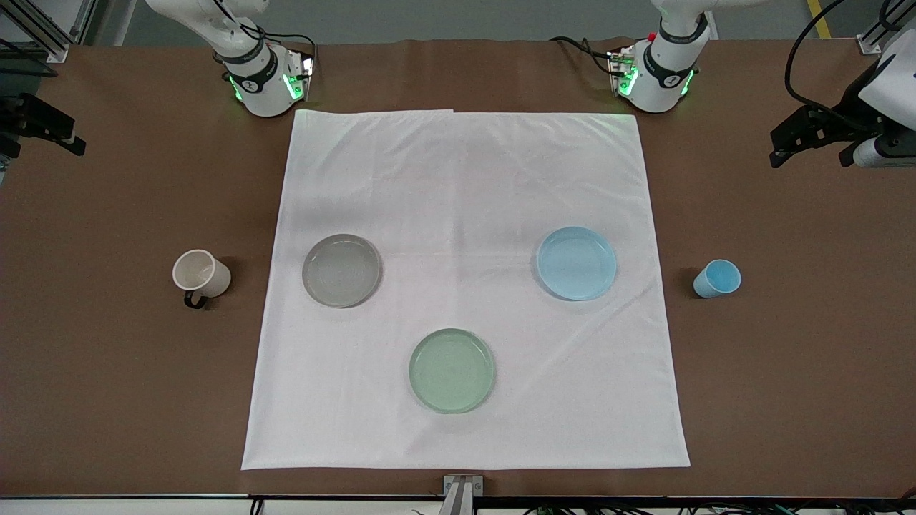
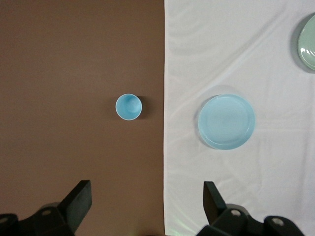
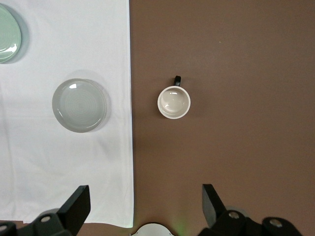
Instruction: Place blue cup in blue plate and white mug in gray plate
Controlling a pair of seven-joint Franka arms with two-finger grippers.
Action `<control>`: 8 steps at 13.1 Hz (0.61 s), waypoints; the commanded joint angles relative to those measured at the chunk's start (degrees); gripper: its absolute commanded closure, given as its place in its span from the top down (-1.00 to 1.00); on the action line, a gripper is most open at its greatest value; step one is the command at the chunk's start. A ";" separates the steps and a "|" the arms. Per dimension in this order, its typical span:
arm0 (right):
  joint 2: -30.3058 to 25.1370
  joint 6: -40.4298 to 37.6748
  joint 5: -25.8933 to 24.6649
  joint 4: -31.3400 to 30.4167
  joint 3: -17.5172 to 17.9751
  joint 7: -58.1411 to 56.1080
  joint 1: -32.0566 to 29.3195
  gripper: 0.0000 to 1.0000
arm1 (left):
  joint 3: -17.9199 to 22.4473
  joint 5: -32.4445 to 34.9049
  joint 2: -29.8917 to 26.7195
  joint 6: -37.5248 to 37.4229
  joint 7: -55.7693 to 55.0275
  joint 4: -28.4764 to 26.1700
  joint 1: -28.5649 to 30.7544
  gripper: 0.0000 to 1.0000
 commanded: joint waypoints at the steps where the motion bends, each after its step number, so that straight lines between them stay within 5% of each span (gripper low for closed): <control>1: -0.58 -0.89 0.90 -0.65 -0.05 -0.28 -0.15 1.00 | 0.28 -0.32 0.42 -1.31 1.81 2.08 0.26 1.00; 8: -0.40 -0.36 0.55 0.23 -0.05 -0.63 -0.15 1.00 | 2.40 4.95 9.54 -0.18 5.85 1.57 3.67 1.00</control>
